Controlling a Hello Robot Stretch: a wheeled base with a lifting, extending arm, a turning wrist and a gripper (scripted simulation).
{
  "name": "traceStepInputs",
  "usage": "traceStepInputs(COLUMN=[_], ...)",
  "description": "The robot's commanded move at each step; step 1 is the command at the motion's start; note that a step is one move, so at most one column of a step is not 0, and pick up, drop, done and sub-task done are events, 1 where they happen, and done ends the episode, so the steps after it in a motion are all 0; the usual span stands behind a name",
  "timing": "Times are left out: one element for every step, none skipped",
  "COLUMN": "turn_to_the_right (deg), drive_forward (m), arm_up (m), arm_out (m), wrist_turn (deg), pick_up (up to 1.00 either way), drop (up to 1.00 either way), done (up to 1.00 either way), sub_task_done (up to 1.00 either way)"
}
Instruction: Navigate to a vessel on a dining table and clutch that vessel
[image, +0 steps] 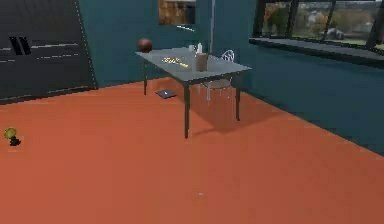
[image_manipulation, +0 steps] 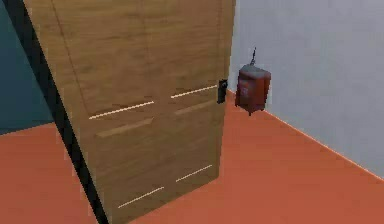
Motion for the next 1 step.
traceStepInputs(turn_to_the_right=[-3.0], drive_forward=[0.0], arm_up=[0.0], arm_out=[0.0], wrist_turn=[0.0], pick_up=[0.0], drop=[0.0], done=[0.0], sub_task_done=[0.0])
